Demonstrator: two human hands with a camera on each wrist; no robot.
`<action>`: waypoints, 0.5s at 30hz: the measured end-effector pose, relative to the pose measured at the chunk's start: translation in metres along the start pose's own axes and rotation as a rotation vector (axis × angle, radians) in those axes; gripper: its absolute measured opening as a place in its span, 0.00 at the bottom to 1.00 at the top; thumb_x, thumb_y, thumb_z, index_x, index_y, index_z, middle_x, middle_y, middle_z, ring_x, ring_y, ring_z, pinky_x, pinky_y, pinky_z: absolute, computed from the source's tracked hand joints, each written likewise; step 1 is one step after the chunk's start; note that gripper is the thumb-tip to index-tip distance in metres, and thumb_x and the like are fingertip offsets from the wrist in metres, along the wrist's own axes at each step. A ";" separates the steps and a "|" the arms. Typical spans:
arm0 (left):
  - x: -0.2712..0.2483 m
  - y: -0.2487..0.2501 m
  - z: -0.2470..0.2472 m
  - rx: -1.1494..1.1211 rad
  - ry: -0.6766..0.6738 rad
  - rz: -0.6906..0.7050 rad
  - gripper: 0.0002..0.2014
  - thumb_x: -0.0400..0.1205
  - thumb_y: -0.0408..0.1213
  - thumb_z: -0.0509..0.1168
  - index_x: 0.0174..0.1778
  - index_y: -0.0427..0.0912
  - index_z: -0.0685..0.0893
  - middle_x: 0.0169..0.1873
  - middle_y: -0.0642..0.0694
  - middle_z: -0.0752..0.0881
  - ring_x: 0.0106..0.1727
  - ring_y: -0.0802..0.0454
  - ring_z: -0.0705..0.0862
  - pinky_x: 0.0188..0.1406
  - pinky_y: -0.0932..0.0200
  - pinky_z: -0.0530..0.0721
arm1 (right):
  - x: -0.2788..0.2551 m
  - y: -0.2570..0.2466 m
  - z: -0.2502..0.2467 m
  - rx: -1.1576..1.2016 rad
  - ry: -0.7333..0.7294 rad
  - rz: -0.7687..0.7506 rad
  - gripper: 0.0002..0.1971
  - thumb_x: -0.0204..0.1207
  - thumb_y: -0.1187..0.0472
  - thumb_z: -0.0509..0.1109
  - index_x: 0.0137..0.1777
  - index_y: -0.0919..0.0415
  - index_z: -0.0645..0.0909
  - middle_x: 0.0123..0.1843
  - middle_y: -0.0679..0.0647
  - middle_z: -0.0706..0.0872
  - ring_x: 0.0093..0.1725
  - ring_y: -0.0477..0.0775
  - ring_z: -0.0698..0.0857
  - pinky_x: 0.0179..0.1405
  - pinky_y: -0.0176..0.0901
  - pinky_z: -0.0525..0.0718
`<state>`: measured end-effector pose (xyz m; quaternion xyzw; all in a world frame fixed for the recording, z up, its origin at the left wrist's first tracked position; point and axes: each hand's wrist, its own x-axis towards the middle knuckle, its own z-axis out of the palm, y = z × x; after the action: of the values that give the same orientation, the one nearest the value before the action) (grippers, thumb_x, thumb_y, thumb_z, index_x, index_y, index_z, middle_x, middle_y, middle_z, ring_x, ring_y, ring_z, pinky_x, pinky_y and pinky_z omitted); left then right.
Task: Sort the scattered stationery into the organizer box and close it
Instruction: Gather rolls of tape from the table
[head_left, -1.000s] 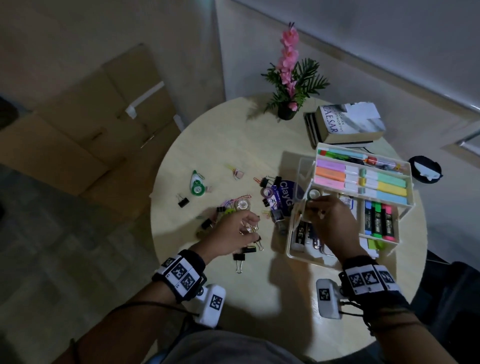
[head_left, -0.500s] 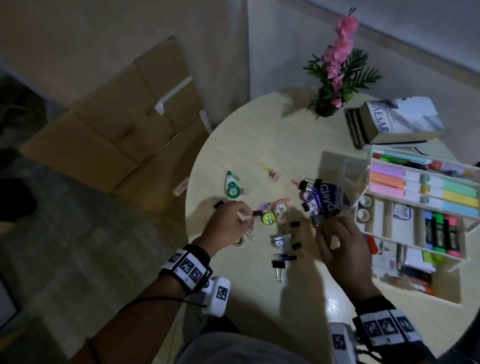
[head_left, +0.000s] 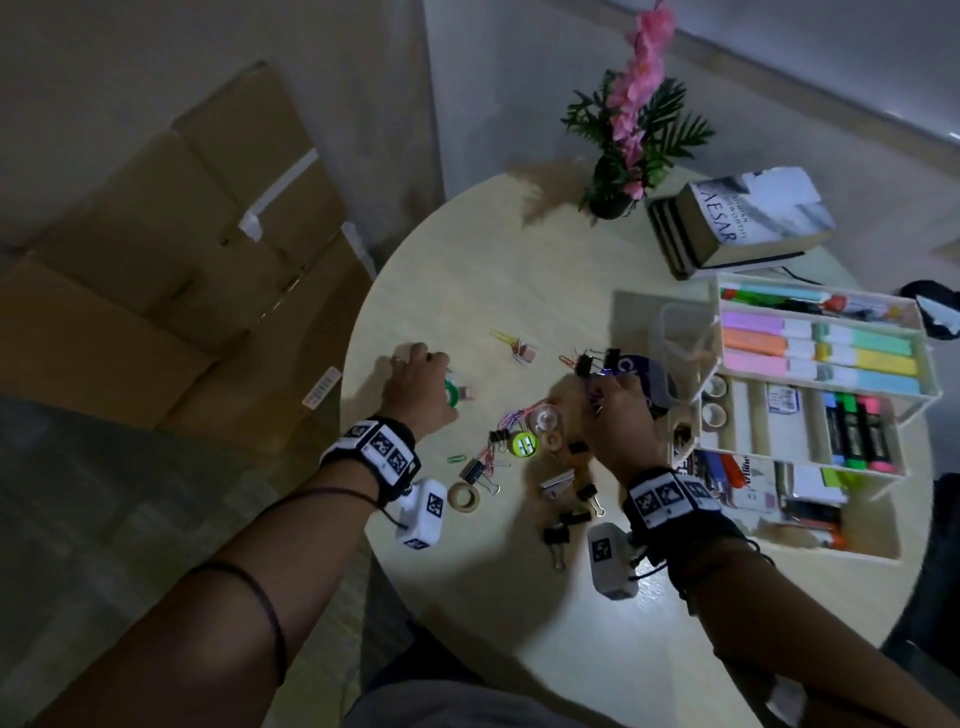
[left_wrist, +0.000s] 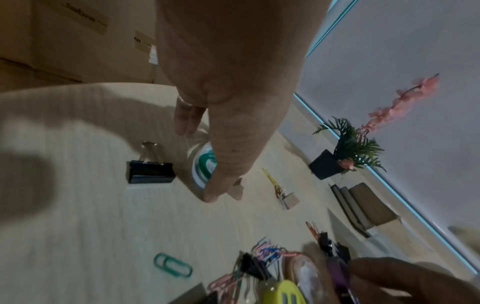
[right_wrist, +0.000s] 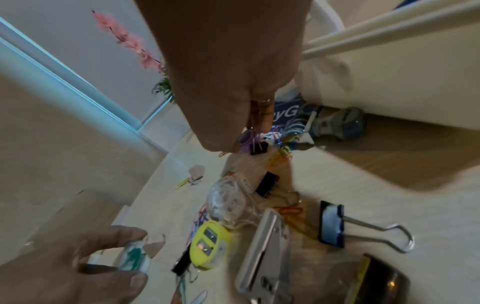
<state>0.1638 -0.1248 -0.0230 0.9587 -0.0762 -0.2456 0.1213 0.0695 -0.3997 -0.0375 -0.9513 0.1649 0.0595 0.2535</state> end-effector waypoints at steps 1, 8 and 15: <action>0.000 -0.001 0.003 -0.013 0.027 0.021 0.34 0.73 0.42 0.83 0.74 0.46 0.79 0.73 0.40 0.71 0.72 0.31 0.72 0.67 0.38 0.82 | 0.002 0.002 0.003 0.006 -0.010 0.022 0.14 0.83 0.66 0.68 0.66 0.65 0.85 0.67 0.67 0.80 0.62 0.67 0.82 0.63 0.49 0.79; -0.005 -0.003 0.005 -0.083 0.052 0.062 0.40 0.67 0.41 0.86 0.75 0.45 0.78 0.72 0.40 0.72 0.69 0.37 0.77 0.67 0.42 0.84 | 0.001 0.008 0.009 0.013 0.024 0.035 0.11 0.83 0.64 0.69 0.60 0.62 0.90 0.66 0.63 0.81 0.52 0.65 0.86 0.62 0.50 0.84; -0.018 0.014 -0.001 -0.214 0.066 0.037 0.41 0.66 0.41 0.88 0.75 0.42 0.79 0.71 0.41 0.73 0.64 0.38 0.83 0.63 0.44 0.86 | -0.017 -0.001 -0.015 0.113 0.121 -0.096 0.10 0.85 0.65 0.69 0.62 0.62 0.89 0.61 0.60 0.84 0.56 0.62 0.86 0.55 0.48 0.84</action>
<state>0.1473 -0.1340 -0.0107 0.9463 -0.0633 -0.2181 0.2299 0.0547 -0.4013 -0.0207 -0.9442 0.1374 -0.0197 0.2987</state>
